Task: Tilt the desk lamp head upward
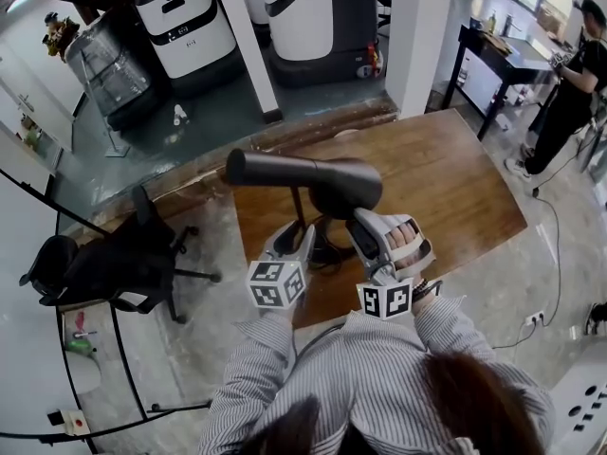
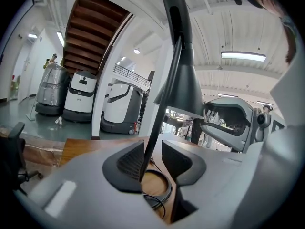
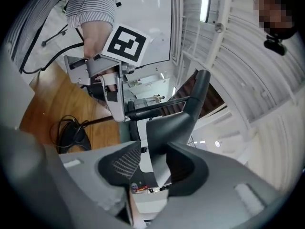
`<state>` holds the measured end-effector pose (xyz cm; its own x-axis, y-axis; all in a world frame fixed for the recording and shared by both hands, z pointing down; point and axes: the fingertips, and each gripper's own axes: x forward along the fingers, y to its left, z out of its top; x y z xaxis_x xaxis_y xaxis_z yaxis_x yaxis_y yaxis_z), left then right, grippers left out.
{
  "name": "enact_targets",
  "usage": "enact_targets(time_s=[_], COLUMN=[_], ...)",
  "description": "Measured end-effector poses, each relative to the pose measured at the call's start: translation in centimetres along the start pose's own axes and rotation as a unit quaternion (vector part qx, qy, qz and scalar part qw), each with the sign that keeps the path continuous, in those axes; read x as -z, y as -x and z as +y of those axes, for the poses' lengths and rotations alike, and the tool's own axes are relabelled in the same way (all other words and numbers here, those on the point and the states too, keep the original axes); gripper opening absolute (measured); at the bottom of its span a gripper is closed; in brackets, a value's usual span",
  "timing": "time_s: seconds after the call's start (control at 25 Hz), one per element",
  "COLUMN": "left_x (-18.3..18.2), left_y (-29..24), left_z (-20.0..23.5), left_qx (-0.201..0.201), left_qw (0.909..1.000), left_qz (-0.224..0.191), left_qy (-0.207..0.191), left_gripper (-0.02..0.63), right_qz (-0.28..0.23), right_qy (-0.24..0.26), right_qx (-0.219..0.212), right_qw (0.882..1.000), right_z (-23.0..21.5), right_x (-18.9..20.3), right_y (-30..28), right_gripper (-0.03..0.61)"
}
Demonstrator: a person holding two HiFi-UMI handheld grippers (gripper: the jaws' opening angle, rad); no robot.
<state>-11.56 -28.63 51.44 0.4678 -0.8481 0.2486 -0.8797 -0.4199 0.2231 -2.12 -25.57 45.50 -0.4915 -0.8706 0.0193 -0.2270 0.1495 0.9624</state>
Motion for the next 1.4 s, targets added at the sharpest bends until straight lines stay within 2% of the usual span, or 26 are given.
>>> enact_targets(time_s=[0.2, 0.36, 0.96, 1.2, 1.4], left_x=[0.1, 0.1, 0.2, 0.4, 0.3], left_y=[-0.5, -0.5, -0.5, -0.6, -0.6], left_z=[0.1, 0.4, 0.5, 0.6, 0.7], left_qx=[0.002, 0.0, -0.009, -0.011, -0.016], left_qw=[1.0, 1.0, 0.9999, 0.9999, 0.9998], left_qz=[-0.002, -0.003, -0.009, -0.004, -0.003], left_qy=[0.008, 0.006, 0.001, -0.006, -0.011], left_gripper=[0.118, 0.08, 0.077, 0.074, 0.071], right_qz=[-0.011, -0.025, -0.036, -0.018, 0.004], right_qy=[0.027, 0.012, -0.025, -0.047, -0.073], right_qx=[0.027, 0.036, -0.003, 0.026, 0.068], right_qw=[0.999, 0.999, 0.999, 0.998, 0.995], right_z=[0.0, -0.5, -1.0, -2.9, -6.3], right_x=[0.1, 0.1, 0.3, 2.4, 4.5], right_y=[-0.2, -0.3, 0.0, 0.3, 0.3], right_gripper=[0.153, 0.138, 0.129, 0.129, 0.129])
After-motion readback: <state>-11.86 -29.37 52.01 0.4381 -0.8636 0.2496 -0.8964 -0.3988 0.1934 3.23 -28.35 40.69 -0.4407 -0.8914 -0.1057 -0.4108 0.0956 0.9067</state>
